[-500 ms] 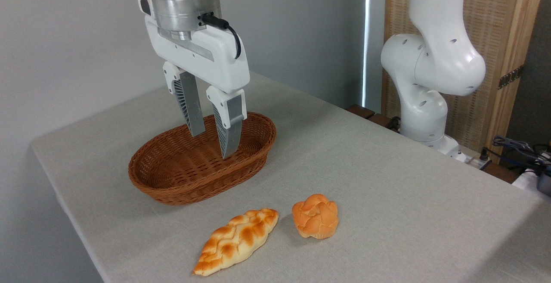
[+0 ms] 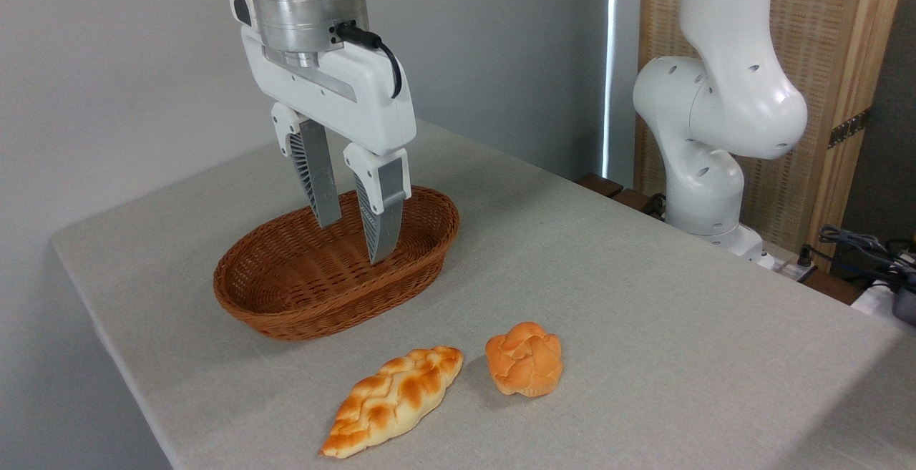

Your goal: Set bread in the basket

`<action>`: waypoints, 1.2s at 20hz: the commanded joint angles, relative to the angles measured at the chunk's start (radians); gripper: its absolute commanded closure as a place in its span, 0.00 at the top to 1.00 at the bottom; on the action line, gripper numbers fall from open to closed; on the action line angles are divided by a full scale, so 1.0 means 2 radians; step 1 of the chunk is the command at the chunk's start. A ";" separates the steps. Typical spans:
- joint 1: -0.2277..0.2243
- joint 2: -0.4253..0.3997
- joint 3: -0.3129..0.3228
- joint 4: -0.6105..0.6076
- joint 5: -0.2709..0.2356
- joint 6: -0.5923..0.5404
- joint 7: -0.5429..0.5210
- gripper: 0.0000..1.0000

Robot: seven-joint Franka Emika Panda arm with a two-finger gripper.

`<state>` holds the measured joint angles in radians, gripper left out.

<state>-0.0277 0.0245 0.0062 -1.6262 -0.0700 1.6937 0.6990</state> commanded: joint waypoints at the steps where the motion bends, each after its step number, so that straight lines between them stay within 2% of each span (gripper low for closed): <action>1: -0.001 -0.002 0.002 0.005 0.003 -0.015 -0.006 1.00; 4: -0.001 -0.005 0.001 -0.001 0.004 -0.015 -0.004 1.00; 6: 0.000 -0.031 0.001 -0.038 0.004 -0.006 0.001 1.00; 8: 0.000 -0.039 0.001 -0.051 0.004 0.002 0.001 1.00; 13: 0.001 -0.048 0.001 -0.062 0.004 0.010 0.001 1.00; 19: 0.002 -0.071 0.003 -0.120 0.010 0.084 0.009 1.00; 23: 0.003 -0.077 0.013 -0.167 0.041 0.134 0.022 1.00; 24: 0.003 -0.075 0.018 -0.184 0.046 0.161 0.022 1.00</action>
<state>-0.0213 -0.0922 0.0104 -1.8742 -0.0162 1.8960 0.7150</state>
